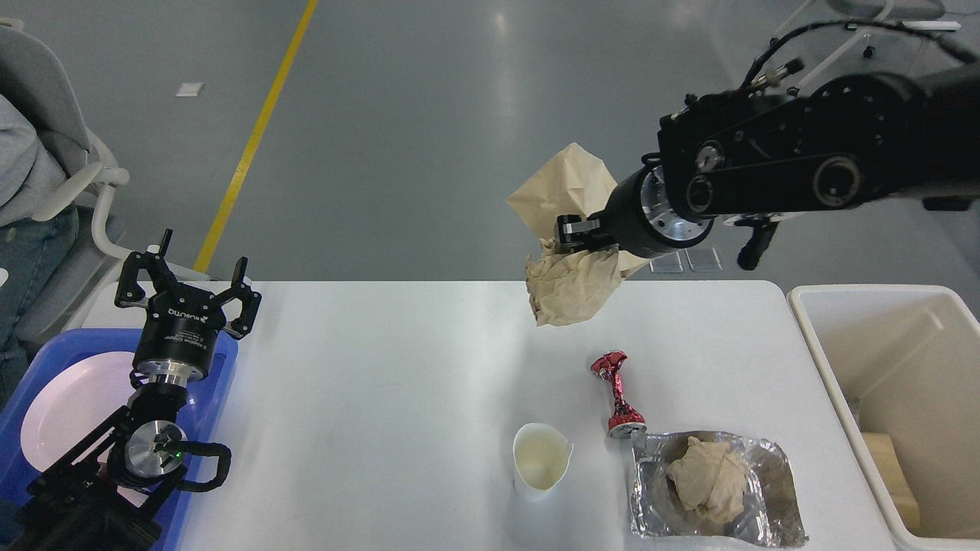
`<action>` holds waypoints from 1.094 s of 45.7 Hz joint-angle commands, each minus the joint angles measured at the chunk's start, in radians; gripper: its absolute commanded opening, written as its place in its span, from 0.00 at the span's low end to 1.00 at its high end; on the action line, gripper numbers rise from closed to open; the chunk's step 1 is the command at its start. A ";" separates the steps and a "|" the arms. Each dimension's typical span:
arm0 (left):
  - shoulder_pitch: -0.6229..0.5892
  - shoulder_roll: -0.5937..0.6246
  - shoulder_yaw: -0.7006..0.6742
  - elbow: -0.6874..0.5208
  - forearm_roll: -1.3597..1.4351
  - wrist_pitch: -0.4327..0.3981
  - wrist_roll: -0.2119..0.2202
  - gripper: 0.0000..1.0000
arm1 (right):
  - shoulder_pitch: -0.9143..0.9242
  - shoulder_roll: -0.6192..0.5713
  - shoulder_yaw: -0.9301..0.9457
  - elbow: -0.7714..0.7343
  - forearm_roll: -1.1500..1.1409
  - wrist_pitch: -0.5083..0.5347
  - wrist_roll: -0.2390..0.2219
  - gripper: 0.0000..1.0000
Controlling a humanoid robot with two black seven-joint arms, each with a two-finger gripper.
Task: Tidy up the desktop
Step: 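Lift the crumpled paper bag and carry it over the white bin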
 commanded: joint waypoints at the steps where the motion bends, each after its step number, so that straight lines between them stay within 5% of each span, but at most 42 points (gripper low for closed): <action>1: 0.000 0.000 0.000 0.000 0.000 0.000 0.000 0.96 | 0.166 -0.041 -0.106 0.023 0.023 0.200 0.000 0.00; 8: 0.000 0.000 0.000 0.000 0.000 0.000 0.000 0.96 | 0.352 -0.076 -0.226 0.048 0.078 0.405 0.002 0.00; 17: 0.000 0.000 0.000 0.000 0.000 0.000 0.000 0.96 | 0.510 -0.104 -0.338 0.104 0.088 0.498 0.000 0.00; 33: 0.000 0.000 0.000 0.000 0.000 0.000 0.000 0.96 | 0.481 -0.139 -0.463 0.094 0.091 0.482 -0.008 0.00; 50: 0.000 0.000 0.000 0.000 0.000 0.000 0.000 0.96 | 0.088 -0.530 -0.609 -0.144 -0.086 0.258 -0.011 0.00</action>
